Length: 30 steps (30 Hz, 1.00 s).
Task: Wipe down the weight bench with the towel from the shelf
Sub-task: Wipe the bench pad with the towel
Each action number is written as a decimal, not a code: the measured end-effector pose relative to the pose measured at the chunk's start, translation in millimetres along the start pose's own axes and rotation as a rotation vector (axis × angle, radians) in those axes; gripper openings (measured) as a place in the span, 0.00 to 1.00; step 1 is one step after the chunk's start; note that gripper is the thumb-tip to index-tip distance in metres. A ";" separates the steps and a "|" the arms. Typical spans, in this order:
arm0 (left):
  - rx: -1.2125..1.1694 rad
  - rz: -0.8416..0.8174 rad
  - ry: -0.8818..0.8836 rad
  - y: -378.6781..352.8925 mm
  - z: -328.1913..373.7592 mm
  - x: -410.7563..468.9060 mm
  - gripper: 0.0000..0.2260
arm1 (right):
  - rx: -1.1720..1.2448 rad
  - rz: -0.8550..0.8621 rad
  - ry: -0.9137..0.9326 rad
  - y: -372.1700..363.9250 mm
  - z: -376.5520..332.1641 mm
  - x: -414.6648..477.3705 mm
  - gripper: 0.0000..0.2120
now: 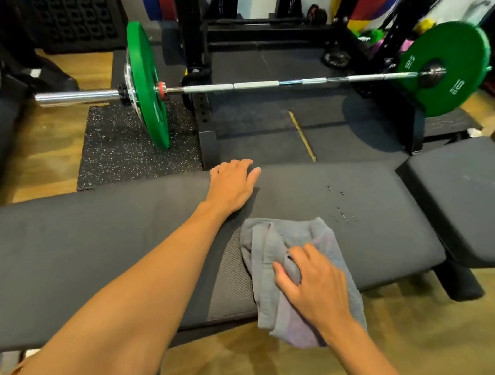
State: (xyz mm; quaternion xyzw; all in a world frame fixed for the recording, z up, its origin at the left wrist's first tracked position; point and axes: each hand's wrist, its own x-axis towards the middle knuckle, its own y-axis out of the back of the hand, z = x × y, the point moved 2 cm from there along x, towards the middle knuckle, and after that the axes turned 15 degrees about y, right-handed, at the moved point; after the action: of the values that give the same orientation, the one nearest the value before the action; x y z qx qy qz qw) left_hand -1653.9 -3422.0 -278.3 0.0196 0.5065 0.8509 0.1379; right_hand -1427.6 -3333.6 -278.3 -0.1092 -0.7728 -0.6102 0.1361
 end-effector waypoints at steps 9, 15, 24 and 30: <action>-0.409 0.114 0.053 -23.6 -16.4 27.4 0.21 | -0.040 0.082 -0.082 -59.8 71.1 167.3 0.15; -0.244 0.147 -0.001 -20.8 -12.7 21.9 0.21 | 0.022 -0.011 -0.066 -57.4 76.4 180.4 0.16; 0.150 -0.028 -0.165 -40.4 35.9 16.0 0.22 | 0.004 -0.010 -0.058 24.5 56.1 -9.7 0.14; -0.126 0.008 -0.069 -53.7 40.3 23.6 0.27 | -0.072 0.083 -0.190 -5.5 79.6 49.6 0.13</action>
State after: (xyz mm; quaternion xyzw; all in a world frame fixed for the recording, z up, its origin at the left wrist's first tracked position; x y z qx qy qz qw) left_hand -1658.0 -3357.3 -307.8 0.0420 0.4470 0.8804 0.1528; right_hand -1482.1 -3257.3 -283.6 -0.2034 -0.7547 -0.6182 0.0832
